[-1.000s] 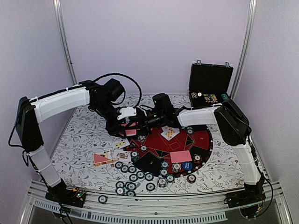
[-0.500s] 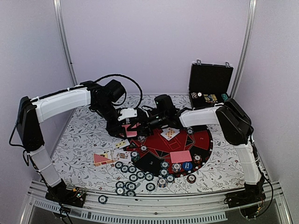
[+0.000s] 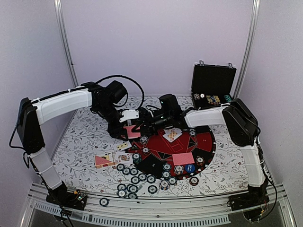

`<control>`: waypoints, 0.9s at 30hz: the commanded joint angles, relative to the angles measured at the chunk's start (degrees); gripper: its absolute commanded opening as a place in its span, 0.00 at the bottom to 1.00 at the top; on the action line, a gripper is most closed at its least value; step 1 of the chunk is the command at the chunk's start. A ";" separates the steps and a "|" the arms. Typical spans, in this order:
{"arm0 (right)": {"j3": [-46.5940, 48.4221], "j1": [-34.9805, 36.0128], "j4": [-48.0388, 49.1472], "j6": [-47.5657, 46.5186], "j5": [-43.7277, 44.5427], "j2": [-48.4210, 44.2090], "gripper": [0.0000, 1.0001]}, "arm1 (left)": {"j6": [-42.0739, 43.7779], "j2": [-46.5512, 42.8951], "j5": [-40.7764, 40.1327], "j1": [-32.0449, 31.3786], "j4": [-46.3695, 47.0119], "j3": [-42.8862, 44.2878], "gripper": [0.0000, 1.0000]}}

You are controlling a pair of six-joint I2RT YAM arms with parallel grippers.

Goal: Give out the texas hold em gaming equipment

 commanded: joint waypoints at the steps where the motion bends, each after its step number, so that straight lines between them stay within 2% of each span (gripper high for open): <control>1: -1.81 -0.76 -4.05 -0.90 2.04 -1.45 0.16 | -0.68 -0.87 0.19 0.21 0.06 0.23 0.49; 16: -5.44 -2.27 -4.51 -1.93 1.92 -4.80 0.12 | -0.84 -0.43 -0.43 0.16 0.01 -0.08 0.49; 17: -5.33 -2.26 -4.87 -2.07 1.86 -4.80 0.14 | -0.86 -0.41 -0.41 0.20 -0.07 -0.02 0.49; 20: -4.31 -2.30 -7.82 -3.75 2.89 -4.75 0.29 | -1.02 -0.27 -0.45 0.21 -0.20 0.13 0.49; 23: -3.53 -2.28 -9.85 -5.25 3.66 -4.42 0.37 | -1.19 -0.17 -0.16 0.21 -0.29 0.33 0.49; 27: -3.22 -2.17 -9.80 -5.48 3.60 -3.75 0.40 | -1.30 0.01 -0.10 0.21 -0.49 0.79 0.49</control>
